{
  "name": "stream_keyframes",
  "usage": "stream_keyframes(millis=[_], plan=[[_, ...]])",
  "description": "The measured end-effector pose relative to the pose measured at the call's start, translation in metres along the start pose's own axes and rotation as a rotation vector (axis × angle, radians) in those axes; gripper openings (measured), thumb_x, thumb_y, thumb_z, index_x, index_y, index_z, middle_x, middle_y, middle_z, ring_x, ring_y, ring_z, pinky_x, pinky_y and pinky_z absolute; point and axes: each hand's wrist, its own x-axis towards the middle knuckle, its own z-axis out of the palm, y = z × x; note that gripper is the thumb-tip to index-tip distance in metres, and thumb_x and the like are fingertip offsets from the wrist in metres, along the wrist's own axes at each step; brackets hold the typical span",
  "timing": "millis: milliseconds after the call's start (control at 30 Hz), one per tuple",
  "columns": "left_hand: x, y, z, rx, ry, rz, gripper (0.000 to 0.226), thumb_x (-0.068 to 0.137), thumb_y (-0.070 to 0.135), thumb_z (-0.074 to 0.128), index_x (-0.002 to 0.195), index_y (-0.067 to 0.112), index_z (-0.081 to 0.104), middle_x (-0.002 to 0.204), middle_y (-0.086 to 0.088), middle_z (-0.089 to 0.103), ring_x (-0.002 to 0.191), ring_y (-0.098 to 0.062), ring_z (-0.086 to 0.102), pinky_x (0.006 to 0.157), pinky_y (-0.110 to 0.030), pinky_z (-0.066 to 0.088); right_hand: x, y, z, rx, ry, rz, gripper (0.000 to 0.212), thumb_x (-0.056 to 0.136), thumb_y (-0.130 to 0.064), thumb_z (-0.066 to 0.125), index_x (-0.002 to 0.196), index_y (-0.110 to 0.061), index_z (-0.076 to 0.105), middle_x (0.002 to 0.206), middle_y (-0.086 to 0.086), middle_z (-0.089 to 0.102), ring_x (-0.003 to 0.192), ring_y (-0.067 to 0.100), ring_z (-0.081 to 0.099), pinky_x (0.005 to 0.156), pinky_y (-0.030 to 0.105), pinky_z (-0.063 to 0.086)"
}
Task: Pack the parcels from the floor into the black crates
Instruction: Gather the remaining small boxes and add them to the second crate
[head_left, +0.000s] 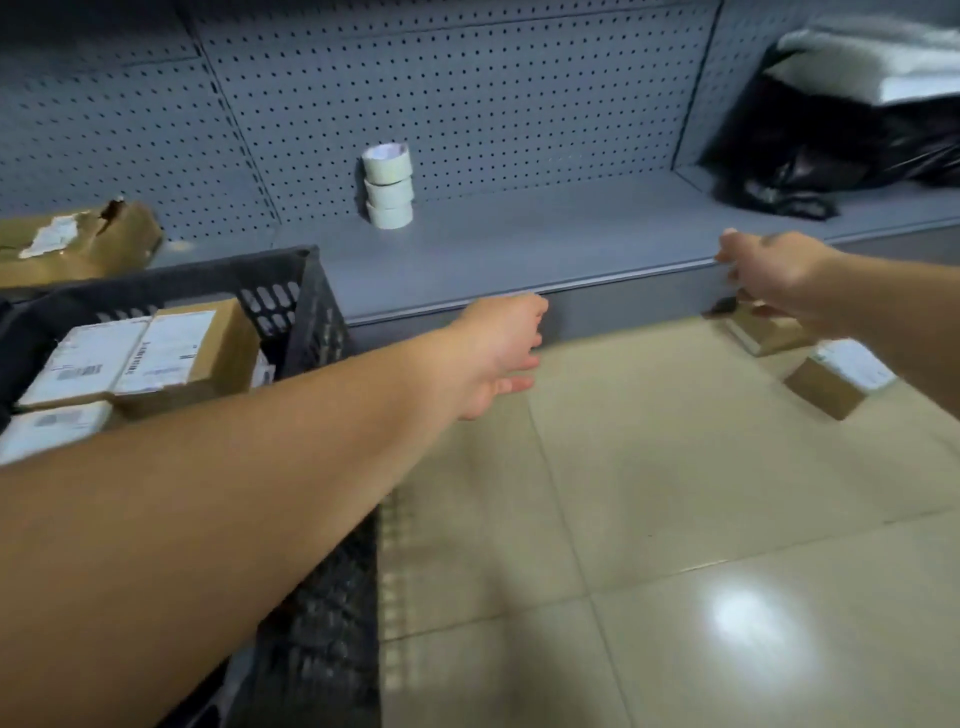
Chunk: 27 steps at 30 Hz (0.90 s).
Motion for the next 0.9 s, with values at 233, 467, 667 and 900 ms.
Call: stream_keyframes(millis=[233,467,667,900], plan=[[0.032,0.003,0.108,0.051,-0.059,-0.012,0.022,0.102,0.036,0.051,0.116,0.022,0.062,0.111,0.000,0.061,0.096,-0.018,0.060,0.077,-0.029,0.051,0.029,0.096,-0.082,0.018,0.217,0.257,0.073,0.097,-0.057,0.024,0.132,0.001,0.051,0.127,0.024,0.058,0.109,0.042,0.060,0.090,0.049,0.048],[0.058,0.000,0.190,0.051,-0.137,-0.094,0.017,0.102,0.032,0.047,0.088,0.024,0.053,0.086,0.006,0.051,0.081,-0.016,0.052,0.070,-0.026,0.045,0.050,0.175,-0.113,0.047,0.237,0.302,0.061,0.104,-0.047,0.021,0.122,-0.001,0.057,0.133,0.025,0.057,0.095,0.032,0.052,0.086,0.044,0.042],[0.079,-0.013,0.250,0.042,-0.162,-0.152,0.012,0.101,0.034,0.048,0.099,0.026,0.057,0.100,0.002,0.057,0.095,-0.021,0.055,0.073,-0.028,0.046,0.063,0.222,-0.122,0.100,0.236,0.319,0.049,0.107,-0.041,0.017,0.120,-0.010,0.052,0.114,0.011,0.043,0.103,0.024,0.040,0.105,0.042,0.037],[0.111,-0.036,0.303,0.057,-0.183,-0.180,0.040,0.104,0.041,0.045,0.135,0.020,0.057,0.131,-0.002,0.062,0.110,-0.019,0.063,0.087,-0.033,0.049,0.086,0.269,-0.107,0.093,0.179,0.360,0.065,0.108,-0.045,0.017,0.148,0.000,0.040,0.121,0.014,0.050,0.110,0.027,0.049,0.089,0.029,0.032]])
